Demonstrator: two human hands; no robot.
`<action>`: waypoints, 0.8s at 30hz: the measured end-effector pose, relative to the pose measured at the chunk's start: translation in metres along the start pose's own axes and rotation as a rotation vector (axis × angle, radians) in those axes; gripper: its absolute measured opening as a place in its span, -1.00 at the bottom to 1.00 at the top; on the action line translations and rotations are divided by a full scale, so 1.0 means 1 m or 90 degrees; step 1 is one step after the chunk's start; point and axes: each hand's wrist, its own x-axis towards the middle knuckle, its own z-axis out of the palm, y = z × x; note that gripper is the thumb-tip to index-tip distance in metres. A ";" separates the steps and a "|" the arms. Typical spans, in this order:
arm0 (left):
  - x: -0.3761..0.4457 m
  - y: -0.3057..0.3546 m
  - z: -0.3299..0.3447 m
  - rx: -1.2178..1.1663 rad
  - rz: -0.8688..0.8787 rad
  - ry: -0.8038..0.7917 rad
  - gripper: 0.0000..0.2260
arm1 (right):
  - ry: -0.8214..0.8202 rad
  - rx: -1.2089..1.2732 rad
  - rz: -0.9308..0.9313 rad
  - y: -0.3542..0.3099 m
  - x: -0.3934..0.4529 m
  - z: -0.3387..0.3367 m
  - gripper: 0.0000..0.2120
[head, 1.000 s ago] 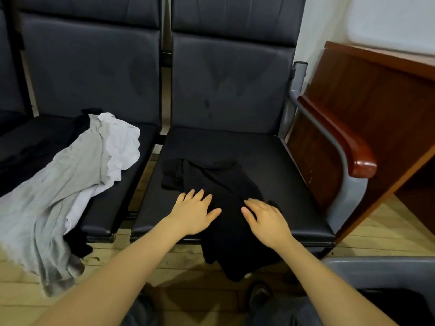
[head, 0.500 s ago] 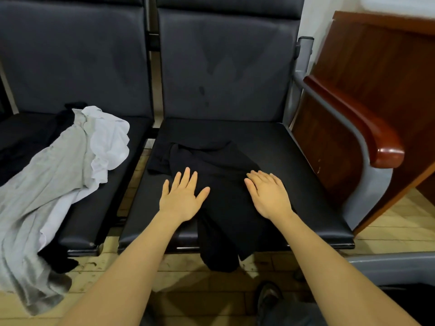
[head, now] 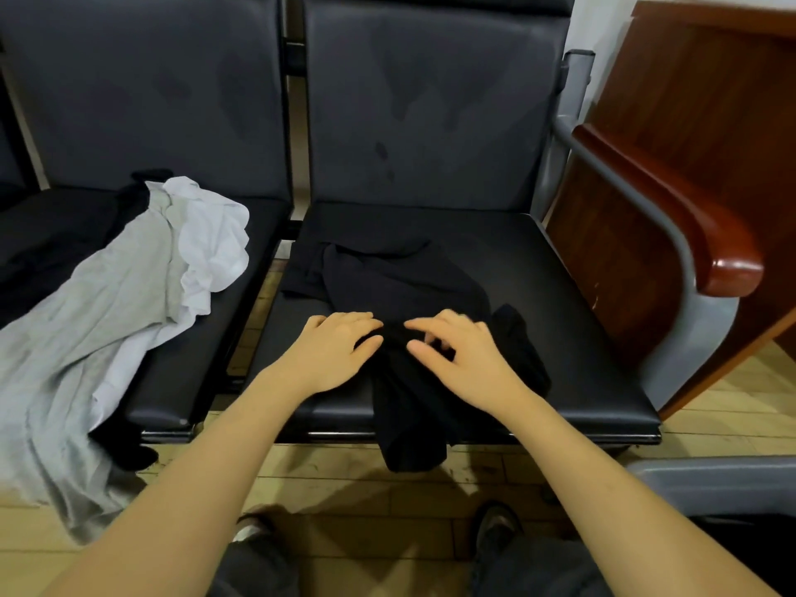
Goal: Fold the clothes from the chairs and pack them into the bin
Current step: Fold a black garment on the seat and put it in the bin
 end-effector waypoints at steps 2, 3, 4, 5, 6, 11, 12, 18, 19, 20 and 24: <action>-0.007 -0.008 -0.002 0.017 0.008 -0.035 -0.60 | -0.085 -0.055 -0.025 -0.007 -0.008 0.001 -0.47; -0.010 -0.012 -0.004 0.026 0.006 -0.042 -0.60 | -0.108 -0.104 -0.032 -0.008 -0.011 0.001 -0.42; -0.012 -0.015 -0.005 0.034 0.001 -0.043 -0.60 | -0.112 -0.139 -0.032 -0.009 -0.013 0.000 -0.37; -0.013 -0.018 -0.005 0.039 -0.006 -0.044 -0.60 | -0.113 -0.155 -0.023 -0.009 -0.013 -0.002 -0.33; -0.014 -0.019 -0.004 0.040 -0.014 -0.042 -0.60 | -0.115 -0.159 -0.017 -0.008 -0.013 -0.004 -0.32; -0.009 -0.017 0.002 0.015 -0.002 -0.004 -0.63 | -0.074 -0.167 -0.059 -0.002 -0.014 -0.005 -0.73; -0.006 -0.016 0.003 0.004 0.002 0.006 -0.65 | -0.044 -0.149 -0.059 0.000 -0.013 -0.005 -0.82; 0.004 -0.016 0.008 -0.089 -0.010 0.069 -0.71 | 0.186 0.142 0.065 0.013 -0.004 -0.026 -0.97; 0.004 -0.016 0.009 -0.106 -0.009 0.088 -0.71 | 0.198 0.202 0.095 0.013 -0.003 -0.031 -0.95; 0.005 -0.017 0.011 -0.125 -0.008 0.105 -0.73 | 0.204 0.242 0.115 0.013 -0.003 -0.035 -0.94; 0.009 -0.018 0.016 -0.181 -0.015 0.155 -0.85 | 0.201 0.285 0.131 0.016 -0.004 -0.040 -0.86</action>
